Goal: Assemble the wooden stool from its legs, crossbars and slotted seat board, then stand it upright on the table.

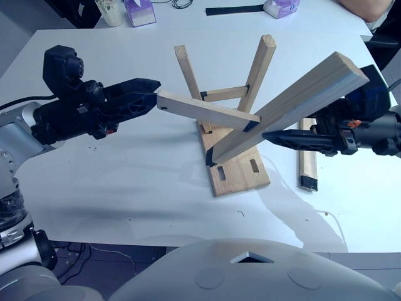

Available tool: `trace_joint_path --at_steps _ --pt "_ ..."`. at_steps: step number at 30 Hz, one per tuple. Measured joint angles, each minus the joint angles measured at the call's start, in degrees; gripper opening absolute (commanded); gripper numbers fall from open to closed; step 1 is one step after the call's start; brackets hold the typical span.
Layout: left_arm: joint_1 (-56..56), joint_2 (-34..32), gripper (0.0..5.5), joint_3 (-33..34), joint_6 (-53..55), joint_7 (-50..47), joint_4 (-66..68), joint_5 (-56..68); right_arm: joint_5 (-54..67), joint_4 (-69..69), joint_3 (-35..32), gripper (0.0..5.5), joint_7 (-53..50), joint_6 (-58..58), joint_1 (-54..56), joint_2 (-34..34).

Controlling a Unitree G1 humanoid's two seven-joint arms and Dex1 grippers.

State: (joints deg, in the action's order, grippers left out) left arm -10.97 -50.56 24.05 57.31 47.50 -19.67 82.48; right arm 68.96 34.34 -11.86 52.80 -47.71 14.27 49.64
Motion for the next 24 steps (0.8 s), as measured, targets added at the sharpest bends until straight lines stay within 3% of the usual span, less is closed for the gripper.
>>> trace_joint_path --at_steps 17,24 --pt "2.0 -0.3 2.51 -4.3 -2.3 3.9 -3.5 -9.8 0.7 0.7 0.0 2.03 -0.2 0.2 0.0 -0.3" --pt "-1.2 1.6 2.51 -4.5 -3.3 1.3 3.8 -12.7 -2.0 0.1 0.0 2.03 1.4 0.6 -0.6 1.0"
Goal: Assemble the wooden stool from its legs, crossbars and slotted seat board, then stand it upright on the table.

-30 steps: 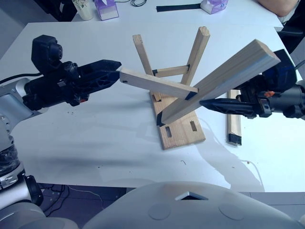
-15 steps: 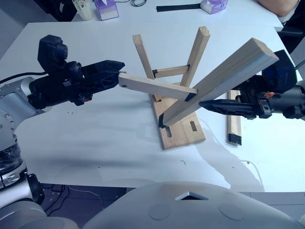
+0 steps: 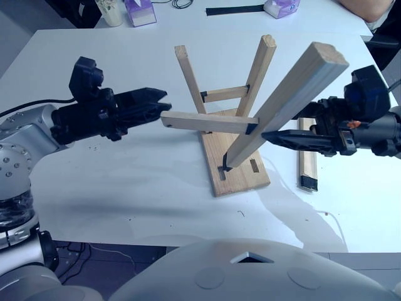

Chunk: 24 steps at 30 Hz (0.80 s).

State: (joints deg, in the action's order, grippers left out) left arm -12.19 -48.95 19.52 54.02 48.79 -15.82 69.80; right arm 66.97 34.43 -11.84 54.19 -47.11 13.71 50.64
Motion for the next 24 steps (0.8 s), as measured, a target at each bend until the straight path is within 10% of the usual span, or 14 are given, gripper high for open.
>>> trace_joint_path --at_steps 9,24 --pt "0.0 0.6 2.51 2.4 -1.1 -1.3 4.9 -2.7 -21.5 -6.2 6.7 2.03 13.5 10.7 -1.4 8.0" --pt "-0.2 2.0 2.51 2.3 -1.1 -0.5 5.5 -5.3 -31.2 -12.0 12.3 2.03 16.7 19.9 -1.2 1.6"
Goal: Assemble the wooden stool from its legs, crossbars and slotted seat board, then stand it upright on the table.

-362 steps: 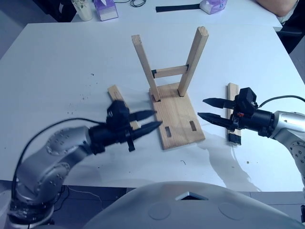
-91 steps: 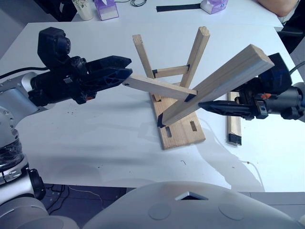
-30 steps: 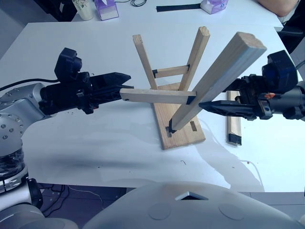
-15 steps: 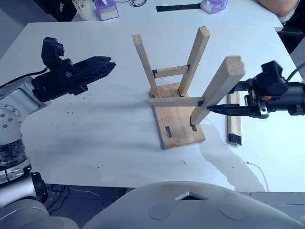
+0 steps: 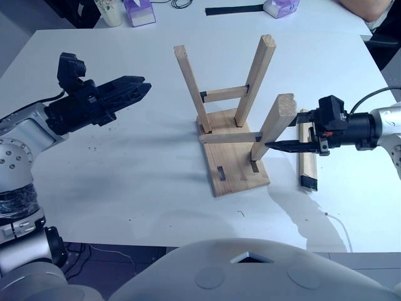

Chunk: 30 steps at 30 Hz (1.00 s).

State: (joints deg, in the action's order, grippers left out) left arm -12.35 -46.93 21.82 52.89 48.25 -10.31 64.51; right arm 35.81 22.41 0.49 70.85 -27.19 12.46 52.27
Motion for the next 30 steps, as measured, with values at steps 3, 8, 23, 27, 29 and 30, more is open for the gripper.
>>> trace_joint_path --at_steps 3,8,23,27,29,30 --pt "-0.6 0.0 2.51 -0.1 0.0 1.0 0.9 -0.4 -0.8 -0.3 1.0 2.03 0.8 2.6 -0.7 -0.3" --pt "-1.6 0.0 2.51 -0.8 0.3 2.3 1.9 -0.9 -0.9 0.0 1.5 2.03 1.0 6.1 -2.8 -0.4" --pt "-1.5 -0.4 2.51 0.1 1.4 4.4 2.5 -2.0 2.6 4.0 -0.5 2.03 0.9 5.1 -7.6 2.0" --pt "-0.1 -0.4 2.51 0.7 1.5 4.4 1.8 -2.0 3.7 4.7 -1.3 2.04 1.1 4.8 -9.5 2.3" --pt "-0.1 -0.4 2.51 0.7 1.5 4.6 1.8 -2.0 3.8 4.4 -1.5 2.04 1.2 5.0 -10.2 2.3" --pt "-0.1 -0.4 2.51 0.7 1.5 4.8 1.8 -2.0 3.9 4.0 -1.6 2.03 1.2 5.5 -10.7 2.2"
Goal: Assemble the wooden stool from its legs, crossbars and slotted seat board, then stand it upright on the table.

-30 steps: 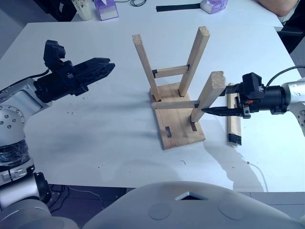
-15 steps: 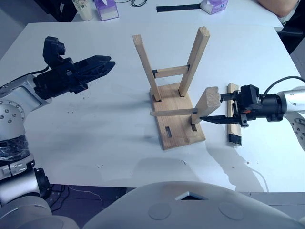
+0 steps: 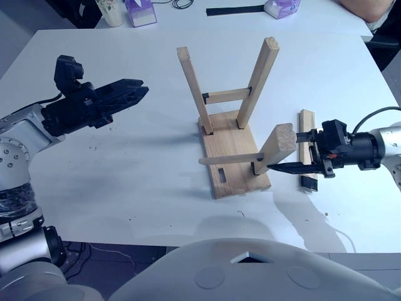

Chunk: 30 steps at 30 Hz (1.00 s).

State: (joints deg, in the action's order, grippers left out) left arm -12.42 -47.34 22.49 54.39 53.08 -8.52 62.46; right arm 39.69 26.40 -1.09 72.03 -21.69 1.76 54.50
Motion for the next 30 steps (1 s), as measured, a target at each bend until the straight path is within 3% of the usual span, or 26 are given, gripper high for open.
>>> trace_joint_path --at_steps 15,19,26,30 --pt "0.8 -0.8 2.51 -0.3 0.5 1.1 -1.7 -0.5 -3.7 -16.6 -0.1 1.99 4.3 4.9 -3.7 0.8" --pt "0.4 -0.8 2.51 -0.8 0.8 1.1 -1.7 -0.5 -9.5 -16.1 1.7 1.38 4.4 5.9 -6.0 1.8" --pt "0.2 -0.7 2.51 -1.1 1.0 0.6 -2.4 -0.5 -11.7 -13.4 1.1 0.11 7.0 7.7 0.5 4.0" --pt "1.5 0.1 2.51 -0.4 1.0 -0.2 -3.6 -0.3 -11.6 -13.6 0.9 0.03 7.8 7.1 1.8 4.3"
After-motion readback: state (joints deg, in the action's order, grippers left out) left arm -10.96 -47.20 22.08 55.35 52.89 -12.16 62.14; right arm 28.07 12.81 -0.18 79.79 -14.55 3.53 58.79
